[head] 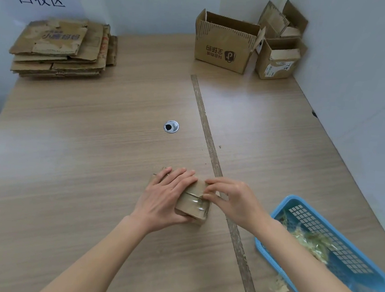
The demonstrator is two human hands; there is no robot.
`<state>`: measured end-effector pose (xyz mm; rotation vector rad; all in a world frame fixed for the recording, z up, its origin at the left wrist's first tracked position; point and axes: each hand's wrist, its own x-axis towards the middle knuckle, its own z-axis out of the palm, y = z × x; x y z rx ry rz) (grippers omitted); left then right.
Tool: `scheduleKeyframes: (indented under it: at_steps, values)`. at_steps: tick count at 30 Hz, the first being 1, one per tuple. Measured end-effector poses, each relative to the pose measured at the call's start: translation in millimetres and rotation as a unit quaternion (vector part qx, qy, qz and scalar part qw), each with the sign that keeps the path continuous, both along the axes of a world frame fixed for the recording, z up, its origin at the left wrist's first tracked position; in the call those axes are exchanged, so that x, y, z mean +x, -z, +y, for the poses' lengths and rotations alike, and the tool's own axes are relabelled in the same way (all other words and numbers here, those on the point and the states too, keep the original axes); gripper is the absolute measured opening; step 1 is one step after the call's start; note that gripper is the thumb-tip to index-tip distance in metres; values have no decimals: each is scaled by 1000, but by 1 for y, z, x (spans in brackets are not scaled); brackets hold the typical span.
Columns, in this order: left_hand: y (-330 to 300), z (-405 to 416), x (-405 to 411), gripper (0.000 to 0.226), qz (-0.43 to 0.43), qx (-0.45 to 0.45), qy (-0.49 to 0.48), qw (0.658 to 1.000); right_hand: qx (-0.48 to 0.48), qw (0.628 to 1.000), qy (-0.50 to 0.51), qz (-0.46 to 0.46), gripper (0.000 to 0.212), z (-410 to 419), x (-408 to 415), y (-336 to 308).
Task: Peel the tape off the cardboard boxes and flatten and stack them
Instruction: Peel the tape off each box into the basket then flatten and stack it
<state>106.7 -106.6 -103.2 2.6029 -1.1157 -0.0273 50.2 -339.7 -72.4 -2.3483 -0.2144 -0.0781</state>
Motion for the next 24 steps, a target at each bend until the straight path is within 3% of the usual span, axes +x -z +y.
scheduleKeyframes:
  at_steps: [4,7,11,15,18,24]
  values:
    - [-3,0,-1,96,4,6,7,1000,30,998,-31,54,20,-15,-4,-2]
    - [-5,0,-2,95,6,9,10,1000,61,992,-21,108,15,-14,7,-4]
    - [-4,-3,-6,93,5,-2,20,1000,149,964,195,103,19,-27,21,-1]
    - [-4,-8,-9,94,7,-13,4,1000,43,968,242,41,9,-38,10,5]
    - [-4,-11,-10,93,2,-14,3,1000,48,963,264,-6,22,-47,1,1]
    - [-7,-38,-22,91,23,-18,28,999,54,935,351,11,14,-67,-20,4]
